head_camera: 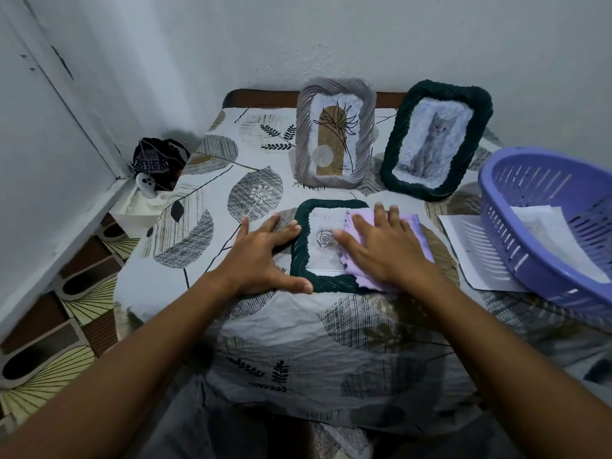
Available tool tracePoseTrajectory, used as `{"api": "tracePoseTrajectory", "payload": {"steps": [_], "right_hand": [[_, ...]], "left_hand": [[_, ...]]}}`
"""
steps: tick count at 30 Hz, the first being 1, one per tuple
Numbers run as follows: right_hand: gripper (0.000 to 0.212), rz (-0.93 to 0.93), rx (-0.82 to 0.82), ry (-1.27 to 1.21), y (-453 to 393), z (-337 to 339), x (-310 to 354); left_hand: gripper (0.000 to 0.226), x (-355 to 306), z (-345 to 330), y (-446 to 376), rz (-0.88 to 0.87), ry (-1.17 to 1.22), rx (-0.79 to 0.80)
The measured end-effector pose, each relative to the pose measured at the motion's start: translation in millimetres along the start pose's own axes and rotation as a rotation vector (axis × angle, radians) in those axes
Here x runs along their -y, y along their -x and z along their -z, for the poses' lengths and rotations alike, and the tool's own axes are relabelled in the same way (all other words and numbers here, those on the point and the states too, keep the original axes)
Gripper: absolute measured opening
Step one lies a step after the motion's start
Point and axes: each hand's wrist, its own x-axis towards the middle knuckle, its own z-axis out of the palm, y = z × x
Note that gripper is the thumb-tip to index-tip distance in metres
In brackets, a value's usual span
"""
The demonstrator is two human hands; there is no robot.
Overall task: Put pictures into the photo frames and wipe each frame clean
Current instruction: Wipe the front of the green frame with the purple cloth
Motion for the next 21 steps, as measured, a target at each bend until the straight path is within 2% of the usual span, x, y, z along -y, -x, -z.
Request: {"api": "tracePoseTrajectory", "payload": {"steps": [4, 10, 14, 17, 21], "right_hand": [[0.092, 0.051, 0.028, -0.011, -10, 2, -8], [0.088, 0.254, 0.049, -0.118, 49, -6, -32], [0.081, 0.291, 0.039, -0.157, 64, -11, -32], [0.086, 0.326, 0.036, -0.172, 59, -12, -20], [0.089, 0.370, 0.023, -0.198, 55, -13, -17]], "left_hand": [[0.134, 2, -2, 1, 0.009, 0.010, -0.002], [0.131, 1, -3, 1, 0.016, 0.007, -0.006], [0.133, 1, -3, 1, 0.019, 0.003, -0.007], [0.130, -1, -2, 1, 0.023, -0.008, -0.005], [0.137, 1, -3, 0, 0.009, -0.003, -0.011]]}}
